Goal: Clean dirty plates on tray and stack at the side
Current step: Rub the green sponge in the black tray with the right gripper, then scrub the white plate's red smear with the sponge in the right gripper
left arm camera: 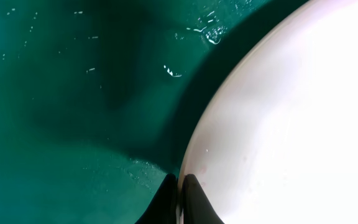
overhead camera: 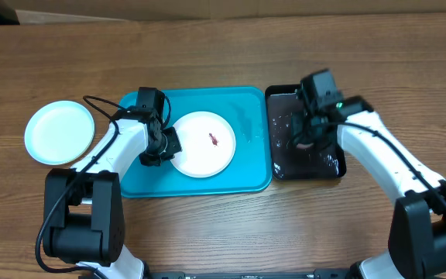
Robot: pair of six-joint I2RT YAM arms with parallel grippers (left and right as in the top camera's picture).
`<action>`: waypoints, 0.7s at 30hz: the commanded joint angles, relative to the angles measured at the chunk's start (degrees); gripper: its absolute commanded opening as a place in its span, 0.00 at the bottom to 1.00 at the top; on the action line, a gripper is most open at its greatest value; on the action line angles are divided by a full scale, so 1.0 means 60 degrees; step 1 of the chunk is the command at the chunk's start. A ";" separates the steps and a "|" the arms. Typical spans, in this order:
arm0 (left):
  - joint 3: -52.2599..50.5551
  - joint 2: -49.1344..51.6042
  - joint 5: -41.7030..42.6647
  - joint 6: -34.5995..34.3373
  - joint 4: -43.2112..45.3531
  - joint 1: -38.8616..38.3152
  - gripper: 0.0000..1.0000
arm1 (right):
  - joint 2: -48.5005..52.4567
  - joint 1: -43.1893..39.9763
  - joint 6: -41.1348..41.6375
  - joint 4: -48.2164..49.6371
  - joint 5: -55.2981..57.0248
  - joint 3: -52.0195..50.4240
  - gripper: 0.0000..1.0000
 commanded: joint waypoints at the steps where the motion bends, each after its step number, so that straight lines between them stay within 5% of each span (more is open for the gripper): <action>1: -0.0087 -0.0142 0.0051 -0.0029 0.0004 -0.0047 0.05 | -0.0040 0.0044 -0.0036 0.0521 -0.0091 -0.0594 0.04; 12: -0.0087 -0.0142 0.0047 0.0044 0.0018 -0.0047 0.04 | -0.0069 0.0051 -0.0095 -0.2397 -0.0175 0.2947 0.04; 21: -0.0087 -0.0142 0.0193 0.0044 0.0040 -0.0076 0.04 | -0.0022 0.0444 -0.0933 -0.1730 -0.3075 0.3279 0.04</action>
